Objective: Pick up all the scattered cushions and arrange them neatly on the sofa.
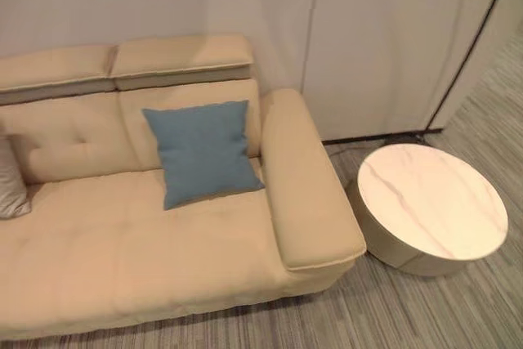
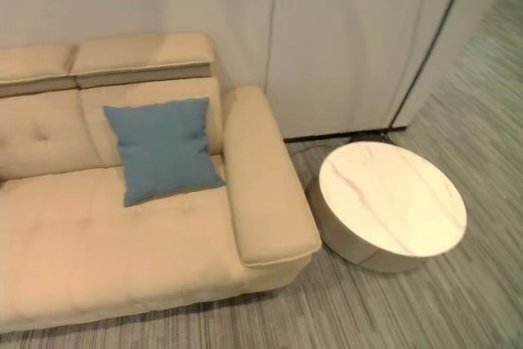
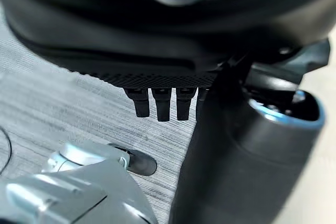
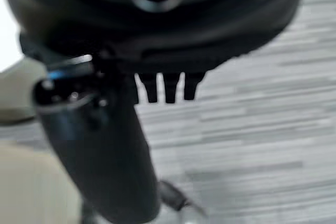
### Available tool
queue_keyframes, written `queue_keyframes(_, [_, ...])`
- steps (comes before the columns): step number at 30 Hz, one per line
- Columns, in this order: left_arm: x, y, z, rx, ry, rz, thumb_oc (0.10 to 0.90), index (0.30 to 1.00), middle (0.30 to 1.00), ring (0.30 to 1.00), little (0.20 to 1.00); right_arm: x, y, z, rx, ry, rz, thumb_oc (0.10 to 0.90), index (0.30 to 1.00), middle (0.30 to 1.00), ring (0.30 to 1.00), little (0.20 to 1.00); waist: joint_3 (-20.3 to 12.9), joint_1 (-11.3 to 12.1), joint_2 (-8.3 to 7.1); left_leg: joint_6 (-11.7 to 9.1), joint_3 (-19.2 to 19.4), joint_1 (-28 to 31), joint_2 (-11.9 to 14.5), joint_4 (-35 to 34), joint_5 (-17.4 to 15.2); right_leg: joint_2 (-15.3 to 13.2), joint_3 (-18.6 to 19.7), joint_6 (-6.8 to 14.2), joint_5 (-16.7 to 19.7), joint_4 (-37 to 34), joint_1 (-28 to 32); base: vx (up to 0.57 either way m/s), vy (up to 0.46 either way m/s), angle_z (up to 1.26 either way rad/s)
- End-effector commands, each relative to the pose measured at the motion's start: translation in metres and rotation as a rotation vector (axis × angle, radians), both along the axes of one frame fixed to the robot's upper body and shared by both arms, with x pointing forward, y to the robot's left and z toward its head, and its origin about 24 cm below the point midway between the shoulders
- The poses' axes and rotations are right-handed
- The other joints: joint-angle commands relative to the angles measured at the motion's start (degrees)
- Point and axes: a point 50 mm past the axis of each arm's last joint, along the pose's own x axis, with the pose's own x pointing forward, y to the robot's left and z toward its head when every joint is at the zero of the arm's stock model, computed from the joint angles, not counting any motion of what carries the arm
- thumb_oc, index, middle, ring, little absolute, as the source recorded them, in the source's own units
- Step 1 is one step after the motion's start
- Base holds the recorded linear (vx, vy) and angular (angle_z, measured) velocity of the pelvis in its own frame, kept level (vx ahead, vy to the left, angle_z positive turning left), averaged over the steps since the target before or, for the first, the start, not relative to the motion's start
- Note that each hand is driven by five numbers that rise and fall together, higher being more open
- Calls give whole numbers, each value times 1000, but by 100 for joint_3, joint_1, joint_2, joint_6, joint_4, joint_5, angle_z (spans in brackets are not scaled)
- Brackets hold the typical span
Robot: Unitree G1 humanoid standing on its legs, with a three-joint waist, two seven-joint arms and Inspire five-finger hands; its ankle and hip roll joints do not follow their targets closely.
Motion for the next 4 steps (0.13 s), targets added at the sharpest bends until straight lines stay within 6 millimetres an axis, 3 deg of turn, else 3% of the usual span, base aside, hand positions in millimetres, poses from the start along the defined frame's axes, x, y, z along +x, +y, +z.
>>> queue_keyframes(1, [9, 4, 1, 30, -11, -47, 800, 900, 900, 900, 900, 24, -15, 8, -47, -67, -68, 800, 900, 900, 900, 900, -4, 229, 56, -50, 64, -52, 14, -143, -87, -14, 368, 151, -203, 338, -457, -262, 169, 1])
queue_keyframes(4, [17, 4, 2, 42, -18, -112, 800, 900, 900, 900, 900, 23, -5, 4, -11, -42, -82, 800, 900, 900, 900, 900, -31, 263, -33, 40, 57, -160, -126, -143, -90, -115, 415, 236, -17, 257, -528, -152, 92, 3])
